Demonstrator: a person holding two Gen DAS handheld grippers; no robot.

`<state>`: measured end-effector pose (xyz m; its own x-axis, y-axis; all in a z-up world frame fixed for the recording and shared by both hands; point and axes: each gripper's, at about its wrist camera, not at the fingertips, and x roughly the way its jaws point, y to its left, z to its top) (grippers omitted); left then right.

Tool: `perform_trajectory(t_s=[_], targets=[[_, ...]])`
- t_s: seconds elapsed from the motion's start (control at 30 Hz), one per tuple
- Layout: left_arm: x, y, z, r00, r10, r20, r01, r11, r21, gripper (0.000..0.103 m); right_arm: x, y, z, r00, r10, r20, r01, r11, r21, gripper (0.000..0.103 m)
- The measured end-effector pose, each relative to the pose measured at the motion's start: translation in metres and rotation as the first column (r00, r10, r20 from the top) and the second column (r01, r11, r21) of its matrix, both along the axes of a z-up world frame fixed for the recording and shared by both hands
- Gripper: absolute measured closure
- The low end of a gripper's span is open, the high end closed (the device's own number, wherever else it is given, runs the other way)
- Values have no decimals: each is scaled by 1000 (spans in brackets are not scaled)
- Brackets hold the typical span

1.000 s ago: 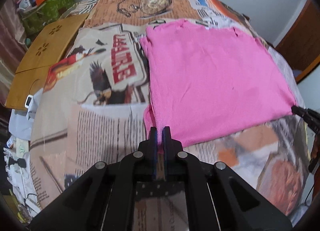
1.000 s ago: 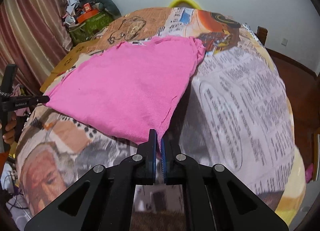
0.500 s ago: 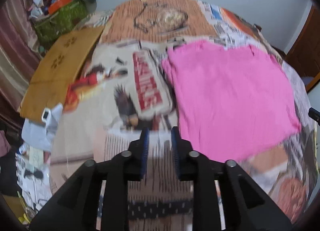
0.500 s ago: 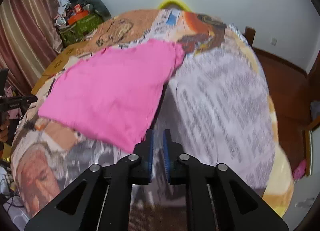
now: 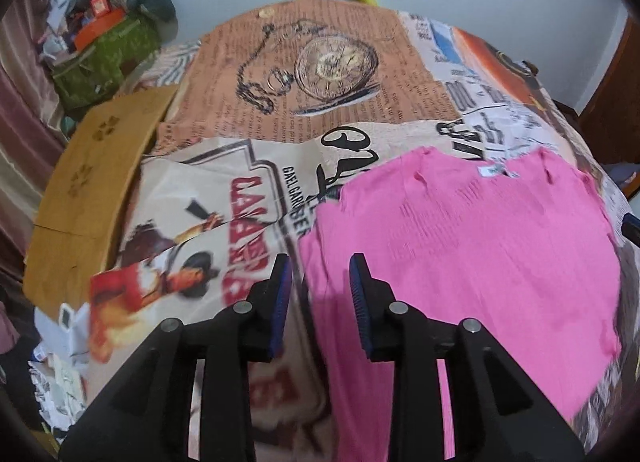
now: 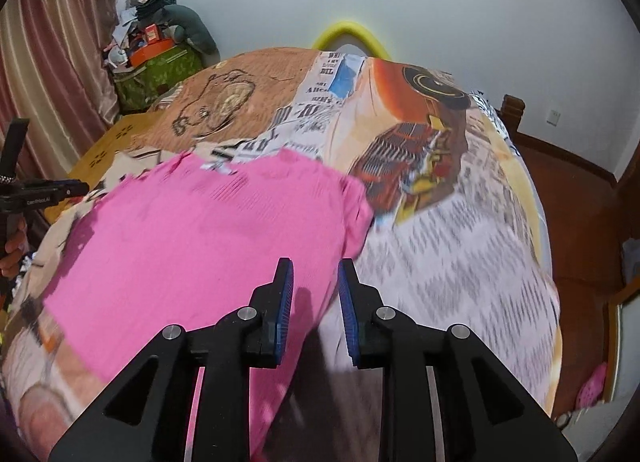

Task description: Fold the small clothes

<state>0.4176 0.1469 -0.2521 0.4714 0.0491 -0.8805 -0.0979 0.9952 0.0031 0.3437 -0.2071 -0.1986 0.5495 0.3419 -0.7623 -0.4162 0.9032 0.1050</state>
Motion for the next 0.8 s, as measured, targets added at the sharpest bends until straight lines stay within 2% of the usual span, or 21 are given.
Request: perform_trajectory(t_s=[0.1, 0.33, 0.4, 0.43, 0.47, 0.5, 0.53, 0.8], targets=[[20, 2, -16, 1000, 10, -20, -11, 999, -39, 73, 20, 2, -5, 1000, -8, -6, 8, 1000, 8, 82], [39, 3, -42, 998, 26, -62, -30, 998, -50, 75, 48, 17, -25, 999, 10, -41, -10, 1000, -7, 83], [39, 4, -44, 997, 37, -62, -40, 998, -52, 98, 47, 21, -28, 1000, 9, -22, -9, 1000, -16, 83], [38, 5, -44, 998, 35, -58, -38, 998, -50, 98, 47, 22, -29, 1000, 13, -15, -13, 1000, -22, 83], [36, 4, -42, 998, 31, -48, -33, 998, -45, 100, 45, 23, -28, 1000, 14, -4, -14, 1000, -27, 84], [35, 3, -39, 999, 27, -38, -29, 999, -36, 100, 45, 24, -27, 1000, 14, 3, -14, 999, -34, 95], [31, 2, -34, 999, 26, -20, -26, 1000, -13, 100, 42, 26, -26, 1000, 21, 6, -21, 999, -45, 97], [15, -4, 20, 992, 11, 127, -16, 999, 33, 100, 30, 20, 7, 992, 18, 126, -14, 999, -34, 99]])
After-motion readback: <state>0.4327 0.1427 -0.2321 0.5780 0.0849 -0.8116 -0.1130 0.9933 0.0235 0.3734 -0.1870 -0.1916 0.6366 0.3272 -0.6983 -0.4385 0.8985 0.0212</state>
